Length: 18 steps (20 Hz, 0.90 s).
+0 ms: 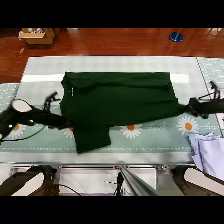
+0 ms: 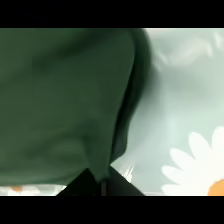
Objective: Fold the shirts.
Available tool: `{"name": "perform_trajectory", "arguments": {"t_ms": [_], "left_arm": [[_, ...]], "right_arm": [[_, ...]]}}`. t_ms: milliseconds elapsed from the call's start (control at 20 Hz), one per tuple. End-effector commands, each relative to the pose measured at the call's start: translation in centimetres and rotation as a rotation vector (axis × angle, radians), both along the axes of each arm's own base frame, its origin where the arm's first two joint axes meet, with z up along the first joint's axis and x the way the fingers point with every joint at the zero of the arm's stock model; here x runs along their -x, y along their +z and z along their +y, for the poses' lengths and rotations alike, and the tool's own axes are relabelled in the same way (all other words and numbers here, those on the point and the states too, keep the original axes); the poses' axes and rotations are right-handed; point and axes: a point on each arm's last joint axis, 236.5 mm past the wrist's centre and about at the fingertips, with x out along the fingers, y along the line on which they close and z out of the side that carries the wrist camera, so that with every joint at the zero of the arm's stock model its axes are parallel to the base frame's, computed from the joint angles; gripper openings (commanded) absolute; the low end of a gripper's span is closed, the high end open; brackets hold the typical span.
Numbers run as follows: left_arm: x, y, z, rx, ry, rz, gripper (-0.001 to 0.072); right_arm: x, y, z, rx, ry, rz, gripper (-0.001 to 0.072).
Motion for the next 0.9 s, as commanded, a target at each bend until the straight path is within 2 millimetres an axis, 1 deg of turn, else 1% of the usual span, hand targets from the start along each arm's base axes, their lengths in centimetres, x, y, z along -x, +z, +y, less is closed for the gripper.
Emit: {"name": "perform_trajectory", "arguments": {"t_ms": [0, 50, 100, 200, 300, 350, 450, 500, 550, 600, 650, 750, 850], "left_arm": [[-3.8, 7.7, 0.3, 0.019, 0.018, -0.234, 0.0023], [-4.8, 9.5, 0.2, 0.027, 0.028, -0.292, 0.0023], [-5.7, 10.8, 0.2, 0.032, 0.04, -0.335, 0.0023], [-7.3, 12.0, 0.6, 0.021, 0.067, -0.393, 0.0023], [-9.0, 12.9, 1.1, 0.015, 0.11, -0.45, 0.0023], [-10.1, 13.6, 1.4, 0.014, 0.142, -0.488, 0.0023], [-12.5, 15.3, 2.4, 0.002, 0.22, -0.586, 0.0023], [-13.9, 16.1, 3.4, -0.014, 0.269, -0.642, 0.0023], [-15.1, 16.4, 4.2, -0.029, 0.309, -0.676, 0.0023], [-15.7, 15.8, 4.5, -0.036, 0.325, -0.67, 0.0023], [-16.0, 14.3, 4.5, -0.04, 0.324, -0.634, 0.0023], [-17.0, 11.2, 4.8, -0.053, 0.33, -0.568, 0.0023], [-19.1, 9.5, 5.6, -0.077, 0.356, -0.558, 0.0023]], "right_arm": [[-2.6, 7.2, 0.5, 0.021, 0.007, -0.196, 0.002], [-3.0, 8.3, 1.2, 0.007, 0.008, -0.231, 0.002], [-3.3, 8.7, 2.1, 0.001, 0.024, -0.247, 0.002], [-4.2, 8.8, 3.6, 0.019, 0.059, -0.273, 0.0019], [-6.4, 9.5, 4.4, 0.052, 0.046, -0.351, 0.002], [-7.7, 10.3, 4.5, 0.064, 0.02, -0.403, 0.0019], [-10.7, 12.5, 4.0, 0.103, -0.054, -0.505, 0.0019], [-11.9, 13.4, 3.9, 0.112, -0.069, -0.535, 0.0019], [-13.1, 13.9, 3.9, 0.114, -0.072, -0.551, 0.0019], [-14.2, 14.0, 4.0, 0.111, -0.066, -0.553, 0.0018], [-15.5, 13.7, 4.0, 0.106, -0.064, -0.547, 0.0018], [-18.0, 12.5, 3.7, 0.098, -0.08, -0.532, 0.0019], [-20.2, 11.0, 3.3, 0.102, -0.103, -0.526, 0.0019]]}}
